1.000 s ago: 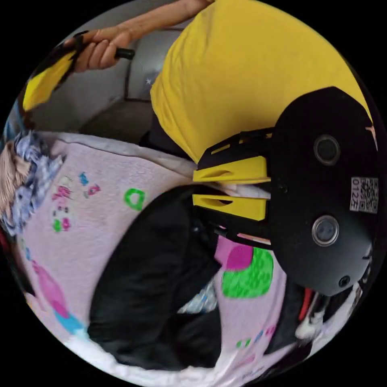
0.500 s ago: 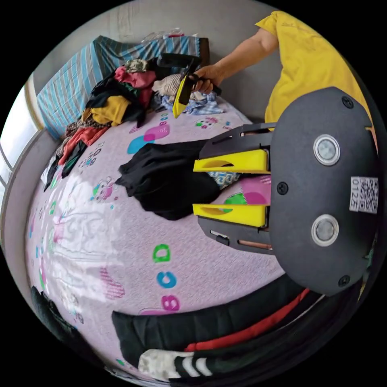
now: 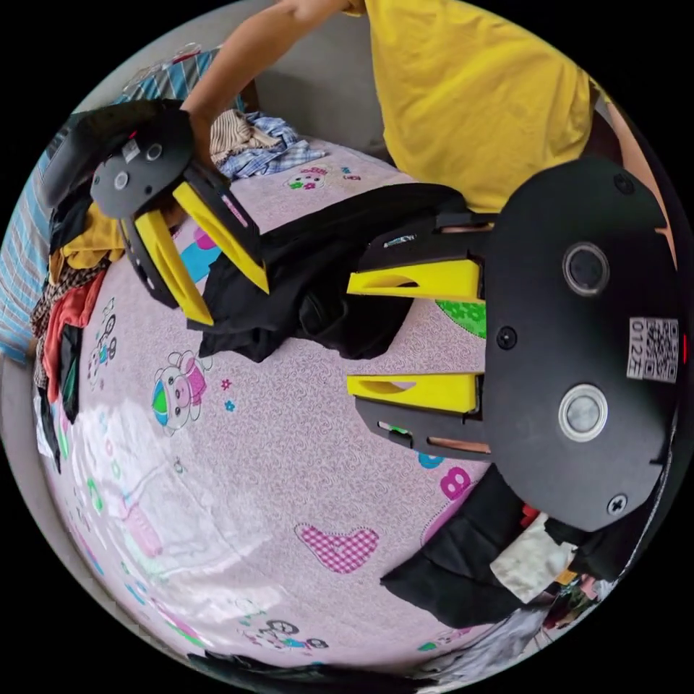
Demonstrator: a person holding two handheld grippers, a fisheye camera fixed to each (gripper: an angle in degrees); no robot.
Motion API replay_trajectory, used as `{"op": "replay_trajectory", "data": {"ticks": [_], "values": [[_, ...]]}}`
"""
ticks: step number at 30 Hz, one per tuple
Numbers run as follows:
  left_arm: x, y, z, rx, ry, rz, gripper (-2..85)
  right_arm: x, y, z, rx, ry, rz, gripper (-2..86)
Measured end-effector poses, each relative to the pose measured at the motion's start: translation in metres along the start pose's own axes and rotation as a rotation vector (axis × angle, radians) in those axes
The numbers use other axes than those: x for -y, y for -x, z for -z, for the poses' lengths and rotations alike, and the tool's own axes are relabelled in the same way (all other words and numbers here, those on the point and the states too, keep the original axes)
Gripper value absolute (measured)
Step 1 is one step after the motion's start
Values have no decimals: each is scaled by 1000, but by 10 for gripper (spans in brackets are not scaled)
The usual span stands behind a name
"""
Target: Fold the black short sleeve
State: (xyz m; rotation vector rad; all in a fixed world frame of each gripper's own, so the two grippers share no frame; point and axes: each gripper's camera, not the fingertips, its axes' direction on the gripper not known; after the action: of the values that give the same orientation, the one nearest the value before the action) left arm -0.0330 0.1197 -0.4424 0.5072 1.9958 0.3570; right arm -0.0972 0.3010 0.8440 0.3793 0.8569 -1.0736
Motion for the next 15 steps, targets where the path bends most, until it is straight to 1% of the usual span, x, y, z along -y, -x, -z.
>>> {"op": "replay_trajectory", "data": {"ticks": [2, 4, 8, 11, 14, 15], "values": [[-4, 7, -6, -30, 0, -1, 89, 23, 1, -11, 28, 41, 31, 109], [-12, 12, -10, -19, -16, 11, 56, 42, 3, -18, 60, 59, 5, 33], [-40, 27, -8, -32, -32, 82, 21, 38, 10, -13, -6, 68, -92, 7], [-71, 33, 7, -76, -115, 121, 12, 2, 23, 2, -30, 53, -202, 3], [-103, 26, 19, -134, -189, 119, 9, -51, 44, 3, 19, 90, -325, 2], [-114, 16, 26, -183, -235, 95, 8, -72, 56, -1, 32, 112, -367, 2]]}}
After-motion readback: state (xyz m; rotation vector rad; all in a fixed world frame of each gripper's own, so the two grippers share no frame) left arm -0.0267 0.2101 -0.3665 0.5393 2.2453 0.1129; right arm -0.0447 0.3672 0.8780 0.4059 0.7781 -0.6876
